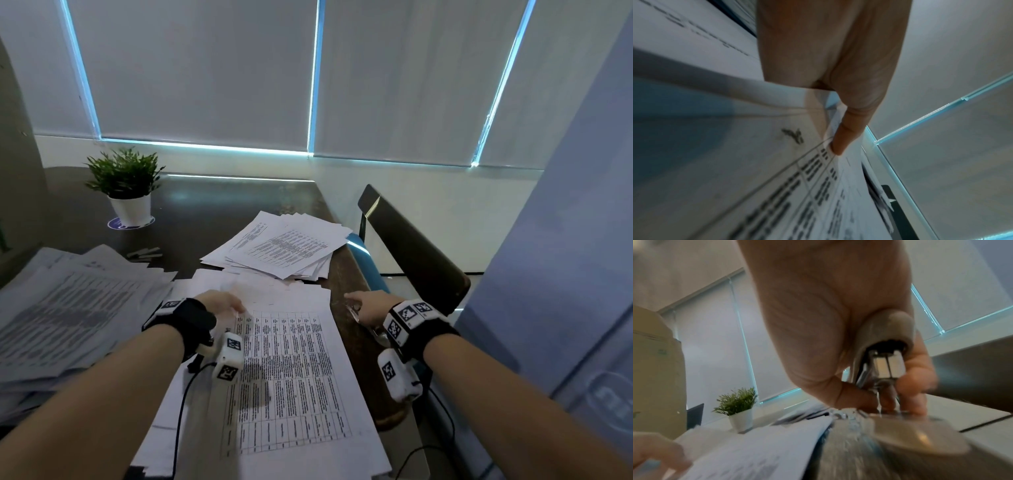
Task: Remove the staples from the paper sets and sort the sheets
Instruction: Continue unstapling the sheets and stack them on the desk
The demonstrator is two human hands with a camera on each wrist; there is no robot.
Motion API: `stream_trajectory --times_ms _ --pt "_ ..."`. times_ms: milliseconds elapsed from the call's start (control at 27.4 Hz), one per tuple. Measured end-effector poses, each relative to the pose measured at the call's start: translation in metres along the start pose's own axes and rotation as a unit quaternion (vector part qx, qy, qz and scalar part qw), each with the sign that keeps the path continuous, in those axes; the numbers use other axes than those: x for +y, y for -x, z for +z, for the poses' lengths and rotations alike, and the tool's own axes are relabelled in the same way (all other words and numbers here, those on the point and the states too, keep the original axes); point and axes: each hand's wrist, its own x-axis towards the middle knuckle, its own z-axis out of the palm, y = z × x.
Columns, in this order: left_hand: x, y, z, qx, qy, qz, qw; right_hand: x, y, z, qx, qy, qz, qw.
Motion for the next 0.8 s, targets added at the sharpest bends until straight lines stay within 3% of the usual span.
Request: stream_trajectory --times_ms 146,219,402,548,804 --pt "0.007 0.025 0.009 0.010 0.017 0.004 1.000 -0.010 0.002 -0.021 0.078 -0.038 -0.027 0.996" --pt "0.007 0.026 0.013 0.018 0.036 0.009 0.999 -0.024 0.005 -0.028 0.104 -0.077 -0.076 0.989" --pt "0.008 0.022 0.013 0.000 0.044 -0.002 0.999 -0.073 0.004 -0.013 0.058 -0.073 -0.179 0.979" --pt "0.006 0.017 0.007 -0.045 0.051 -0.018 0.998 -0.099 -0.013 0.010 0.076 -0.020 -0.230 0.970" --pt "0.009 0.013 0.003 -0.005 -0.034 0.025 0.999 -0.115 -0.025 0.026 0.111 -0.045 -0.246 0.962"
